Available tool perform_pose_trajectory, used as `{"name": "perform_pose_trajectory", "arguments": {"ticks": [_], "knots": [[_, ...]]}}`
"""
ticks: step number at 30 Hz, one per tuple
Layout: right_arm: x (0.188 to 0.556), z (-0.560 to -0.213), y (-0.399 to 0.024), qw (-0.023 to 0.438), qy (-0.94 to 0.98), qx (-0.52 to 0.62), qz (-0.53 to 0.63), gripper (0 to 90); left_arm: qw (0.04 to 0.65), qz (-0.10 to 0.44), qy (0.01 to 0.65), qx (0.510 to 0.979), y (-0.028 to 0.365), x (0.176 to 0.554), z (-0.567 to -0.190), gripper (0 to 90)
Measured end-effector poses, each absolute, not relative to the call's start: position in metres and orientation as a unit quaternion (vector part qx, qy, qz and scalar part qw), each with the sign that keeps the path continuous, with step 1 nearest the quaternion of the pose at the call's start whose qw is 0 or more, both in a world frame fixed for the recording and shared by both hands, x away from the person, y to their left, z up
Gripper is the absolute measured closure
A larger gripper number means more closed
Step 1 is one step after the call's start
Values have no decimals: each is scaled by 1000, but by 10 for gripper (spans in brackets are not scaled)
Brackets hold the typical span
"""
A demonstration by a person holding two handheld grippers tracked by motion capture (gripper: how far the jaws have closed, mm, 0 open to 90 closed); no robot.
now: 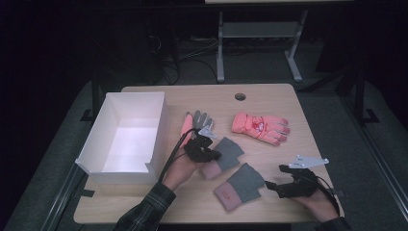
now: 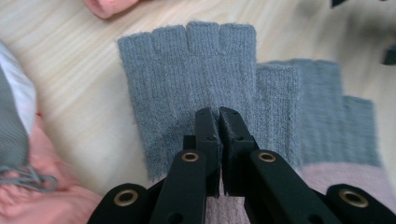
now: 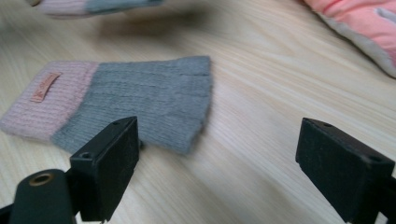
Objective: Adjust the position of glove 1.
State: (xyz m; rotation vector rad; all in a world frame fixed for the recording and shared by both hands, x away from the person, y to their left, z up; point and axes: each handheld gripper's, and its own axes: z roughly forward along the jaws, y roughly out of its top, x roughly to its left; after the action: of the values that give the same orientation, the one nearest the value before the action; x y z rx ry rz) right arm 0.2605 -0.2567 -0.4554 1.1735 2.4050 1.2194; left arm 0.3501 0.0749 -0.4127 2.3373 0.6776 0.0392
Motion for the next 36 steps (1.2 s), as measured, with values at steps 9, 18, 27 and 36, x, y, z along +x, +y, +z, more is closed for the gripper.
{"name": "perform_pose_trajectory", "arguments": {"ticks": [9, 18, 27, 36], "knots": [[259, -456, -269, 111, 807, 409, 411, 132, 357, 0, 256, 898, 59, 320, -407, 872], [260, -455, -268, 113, 808, 410, 409, 132, 343, -9, 235, 909, 38, 301, -412, 872], [259, -455, -269, 115, 807, 410, 410, 132, 327, -5, 236, 915, 17, 289, -418, 871], [259, -454, -268, 116, 808, 409, 408, 132, 316, -12, 226, 921, 10, 286, -427, 851]]}}
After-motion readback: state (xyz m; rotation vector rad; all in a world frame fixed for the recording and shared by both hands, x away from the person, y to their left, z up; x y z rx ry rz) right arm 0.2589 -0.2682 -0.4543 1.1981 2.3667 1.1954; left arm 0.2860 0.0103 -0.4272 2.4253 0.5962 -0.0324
